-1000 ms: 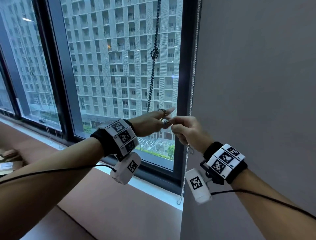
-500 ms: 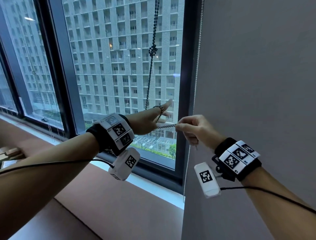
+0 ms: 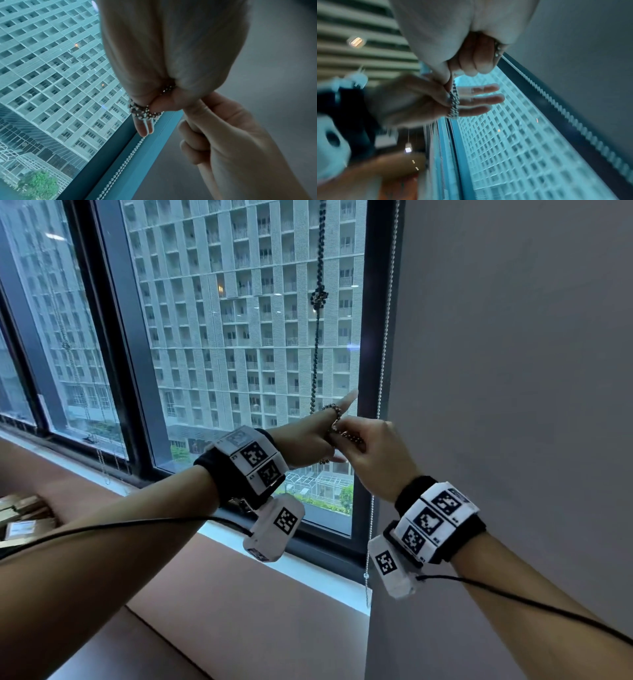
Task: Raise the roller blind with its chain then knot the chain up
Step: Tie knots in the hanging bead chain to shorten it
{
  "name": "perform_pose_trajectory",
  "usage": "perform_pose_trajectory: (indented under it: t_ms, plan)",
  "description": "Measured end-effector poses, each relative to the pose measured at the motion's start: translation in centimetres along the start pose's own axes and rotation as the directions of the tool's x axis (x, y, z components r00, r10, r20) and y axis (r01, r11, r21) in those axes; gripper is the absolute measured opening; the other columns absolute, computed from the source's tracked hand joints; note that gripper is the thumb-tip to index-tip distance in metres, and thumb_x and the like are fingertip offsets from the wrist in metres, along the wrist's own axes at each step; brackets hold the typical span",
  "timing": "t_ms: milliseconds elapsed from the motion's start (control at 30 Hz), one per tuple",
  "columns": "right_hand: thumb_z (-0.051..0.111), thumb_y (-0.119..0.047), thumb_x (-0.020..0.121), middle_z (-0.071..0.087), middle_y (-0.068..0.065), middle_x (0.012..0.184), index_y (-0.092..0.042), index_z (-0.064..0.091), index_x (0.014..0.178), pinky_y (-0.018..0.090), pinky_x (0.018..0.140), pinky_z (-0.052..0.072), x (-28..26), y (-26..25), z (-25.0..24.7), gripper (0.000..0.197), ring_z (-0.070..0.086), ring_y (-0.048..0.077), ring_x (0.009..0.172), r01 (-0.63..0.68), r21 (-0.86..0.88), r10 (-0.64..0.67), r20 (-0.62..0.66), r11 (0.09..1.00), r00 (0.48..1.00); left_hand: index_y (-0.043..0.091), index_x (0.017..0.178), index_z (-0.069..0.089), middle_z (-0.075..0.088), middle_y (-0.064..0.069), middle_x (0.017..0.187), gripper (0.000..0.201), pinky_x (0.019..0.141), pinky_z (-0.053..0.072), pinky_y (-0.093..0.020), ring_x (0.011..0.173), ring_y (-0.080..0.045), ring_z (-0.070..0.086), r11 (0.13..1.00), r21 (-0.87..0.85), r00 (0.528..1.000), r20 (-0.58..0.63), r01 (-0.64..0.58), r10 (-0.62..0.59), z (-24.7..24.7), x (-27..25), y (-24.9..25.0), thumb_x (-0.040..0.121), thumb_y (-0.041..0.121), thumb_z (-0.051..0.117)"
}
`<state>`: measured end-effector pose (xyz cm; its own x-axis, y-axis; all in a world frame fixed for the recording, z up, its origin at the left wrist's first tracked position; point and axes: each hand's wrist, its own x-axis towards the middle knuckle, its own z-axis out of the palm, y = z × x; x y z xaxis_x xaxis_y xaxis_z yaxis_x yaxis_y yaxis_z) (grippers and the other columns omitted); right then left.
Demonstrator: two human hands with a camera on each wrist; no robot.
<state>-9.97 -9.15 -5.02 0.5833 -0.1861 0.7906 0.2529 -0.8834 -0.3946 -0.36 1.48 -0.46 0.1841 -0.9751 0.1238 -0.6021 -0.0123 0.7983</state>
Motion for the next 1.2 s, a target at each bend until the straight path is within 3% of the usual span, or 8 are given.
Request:
perform_pose_trajectory:
  t_ms: [233,333,400,500,667,900,1033,1200]
  plan:
    - [0.054,-0.028,0.09,0.07,0.004,0.069,-0.024,0.07,0.093,0.037,0.059,0.053,0.4,-0.2,-0.1,0.016,0.062,0.025,0.06,0.078,-0.461,-0.1,-0.024,0.884,0.995,0.029,0.152,0.004,0.052,-0.005,0.094,0.096,0.091,0.053,-0.036,0.076,-0.009,0.059,0.987,-0.157,0.999,-0.032,-0.036,0.032,0.2,0.2,0.1,0.08,-0.029,0.03]
    - [0.053,-0.015,0.087,0.068,0.007,0.071,-0.012,0.067,0.091,0.024,0.056,0.048,0.6,-0.6,-0.2,0.015,0.058,0.015,0.057,0.04,-0.318,-0.046,-0.011,0.947,0.999,0.022,0.151,0.005,0.051,-0.005,0.085,0.088,0.064,0.055,-0.021,0.06,0.0,0.062,0.973,-0.223,0.998,-0.028,-0.058,0.053,0.4,0.3,0.0,0.084,-0.028,0.031]
    - [0.047,-0.007,0.089,0.059,0.002,0.065,-0.007,0.062,0.087,0.007,0.05,0.036,0.7,-1.0,-0.5,0.015,0.051,0.002,0.05,0.028,-0.165,-0.017,0.064,0.986,0.998,0.019,0.152,0.005,0.052,-0.008,0.086,0.084,0.066,0.056,-0.023,0.066,-0.004,0.064,0.96,-0.273,0.998,-0.023,-0.06,0.056,0.4,0.3,0.0,0.086,-0.024,0.034]
    - [0.037,-0.009,0.091,0.05,-0.001,0.061,-0.011,0.052,0.081,0.013,0.049,0.034,0.9,-1.4,-0.9,0.018,0.045,0.005,0.047,0.052,-0.113,-0.039,0.117,0.992,0.992,0.024,0.15,0.011,0.053,-0.012,0.1,0.079,0.089,0.052,-0.047,0.086,-0.02,0.062,0.962,-0.268,0.999,-0.032,-0.051,0.045,0.3,0.2,0.0,0.089,-0.021,0.034]
    - [0.051,-0.005,0.092,0.049,-0.003,0.059,-0.009,0.057,0.094,0.014,0.045,0.035,0.9,-1.4,-2.7,0.007,0.043,0.008,0.046,-0.01,-0.143,0.03,0.141,0.99,0.99,0.022,0.147,0.017,0.045,-0.016,0.11,0.067,0.059,0.049,-0.024,0.064,-0.013,0.054,0.989,-0.145,0.997,-0.078,-0.002,-0.009,-0.3,0.0,-0.4,0.093,-0.014,0.032]
    - [0.061,-0.028,0.092,0.067,0.001,0.068,-0.018,0.071,0.071,0.023,0.055,0.039,1.5,-0.4,-5.3,0.025,0.057,0.012,0.057,-0.048,-0.381,0.191,0.347,0.923,0.918,0.038,0.149,0.002,0.045,-0.006,0.093,0.084,0.058,0.035,-0.026,0.058,-0.013,0.035,0.992,-0.118,0.992,-0.123,-0.034,0.019,-0.8,-0.2,-1.4,0.09,-0.017,0.024]
    - [0.055,-0.036,0.095,0.05,0.003,0.054,-0.01,0.058,0.064,0.027,0.047,0.033,1.6,0.0,-5.6,0.041,0.04,0.014,0.045,-0.204,-0.024,0.205,0.178,0.979,0.962,0.037,0.15,0.004,0.044,-0.005,0.09,0.081,0.057,0.034,-0.025,0.059,-0.014,0.035,0.986,-0.156,0.988,-0.146,-0.062,0.039,-1.0,0.0,-1.9,0.089,-0.015,0.022]
    - [0.055,-0.026,0.093,0.055,0.005,0.072,-0.013,0.069,0.084,0.027,0.059,0.042,1.4,-0.7,-3.4,0.022,0.047,0.014,0.064,-0.203,0.58,0.184,0.094,0.789,0.979,0.026,0.146,0.02,0.043,-0.008,0.088,0.065,0.05,0.035,-0.019,0.056,-0.01,0.036,0.986,-0.155,0.991,-0.125,-0.067,0.048,-0.5,0.5,-2.1,0.093,-0.011,0.024]
